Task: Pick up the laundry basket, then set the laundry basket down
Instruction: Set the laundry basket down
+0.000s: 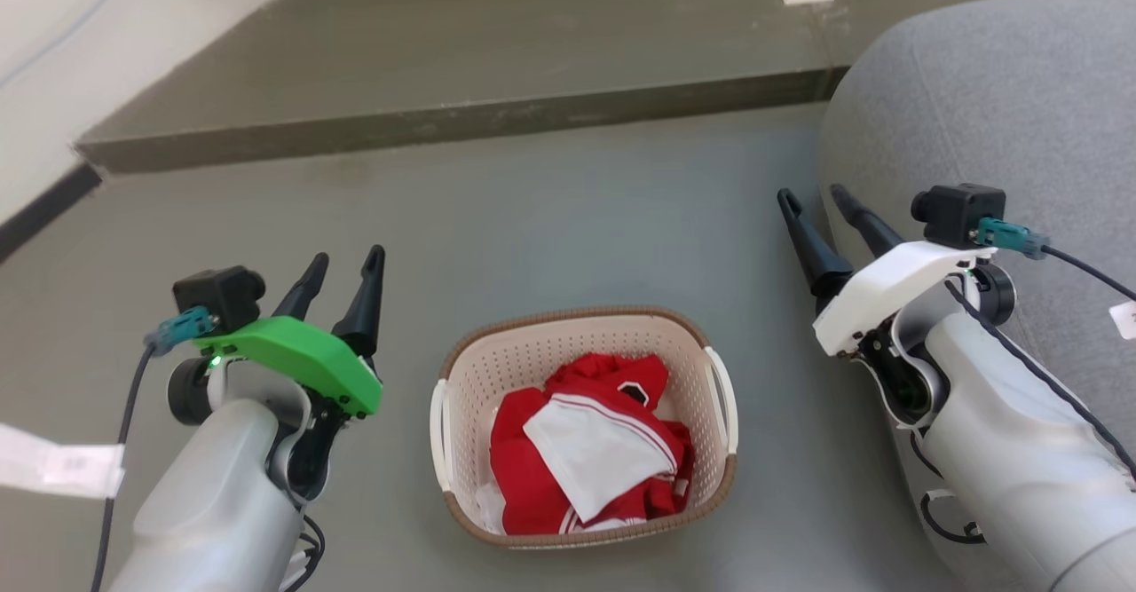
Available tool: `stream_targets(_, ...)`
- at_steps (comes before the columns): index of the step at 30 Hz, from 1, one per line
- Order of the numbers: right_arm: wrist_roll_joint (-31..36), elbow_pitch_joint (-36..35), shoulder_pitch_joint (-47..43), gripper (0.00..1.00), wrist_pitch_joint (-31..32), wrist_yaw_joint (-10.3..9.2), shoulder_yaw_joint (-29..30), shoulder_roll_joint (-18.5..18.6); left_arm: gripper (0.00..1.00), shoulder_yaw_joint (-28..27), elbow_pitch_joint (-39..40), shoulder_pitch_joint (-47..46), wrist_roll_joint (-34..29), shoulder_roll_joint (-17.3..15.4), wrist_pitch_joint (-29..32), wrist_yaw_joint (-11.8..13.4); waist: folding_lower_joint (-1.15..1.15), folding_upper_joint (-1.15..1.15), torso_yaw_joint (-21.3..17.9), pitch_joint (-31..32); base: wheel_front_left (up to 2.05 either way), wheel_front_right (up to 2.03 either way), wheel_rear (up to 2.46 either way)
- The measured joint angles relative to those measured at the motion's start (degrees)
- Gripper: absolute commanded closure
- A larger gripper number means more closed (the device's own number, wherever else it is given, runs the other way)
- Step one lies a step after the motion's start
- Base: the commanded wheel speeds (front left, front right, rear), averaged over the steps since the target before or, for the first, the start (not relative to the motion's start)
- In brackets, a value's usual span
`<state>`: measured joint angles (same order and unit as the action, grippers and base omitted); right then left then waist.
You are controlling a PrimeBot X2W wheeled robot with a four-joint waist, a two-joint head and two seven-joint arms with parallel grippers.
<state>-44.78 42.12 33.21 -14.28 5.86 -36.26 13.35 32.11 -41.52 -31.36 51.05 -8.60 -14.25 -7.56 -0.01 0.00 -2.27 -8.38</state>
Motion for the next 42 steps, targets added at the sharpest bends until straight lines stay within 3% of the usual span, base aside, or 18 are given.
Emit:
stream_targets(10, 5.8, -10.2, -5.8, 0.00, -0.2, -2.54, 6.5, 1.2, 0.00, -7.3, 7.4, 6.0, -4.1, 0.2, 0.0, 1.1, 0.00, 0.00, 0.5, 3.5, 0.00, 0.00, 0.00)
stream_targets(24, 13.7, -22.9, -15.1, 0.00, -0.2, -7.03, 14.3, 1.5, 0.00, -15.7, 21.2, 13.8, -16.6, 0.0, -0.2, 4.2, 0.00, 0.00, 1.1, 5.8, 0.00, 0.00, 0.00)
stream_targets(32, 15.1, -26.0, -21.1, 0.00, -0.2, -7.55, 16.7, 1.0, 0.00, -17.9, 27.7, 19.0, -23.6, 0.8, -0.2, 5.6, 0.00, 0.00, 1.1, 6.2, 0.00, 0.00, 0.00)
stream_targets(42, 17.7, -29.6, -23.7, 0.00, -0.2, -7.37, 17.6, -0.2, 0.00, -19.8, 31.2, 23.7, -26.7, 2.8, -0.2, 5.6, 0.00, 0.00, 1.6, 6.0, 0.00, 0.00, 0.00)
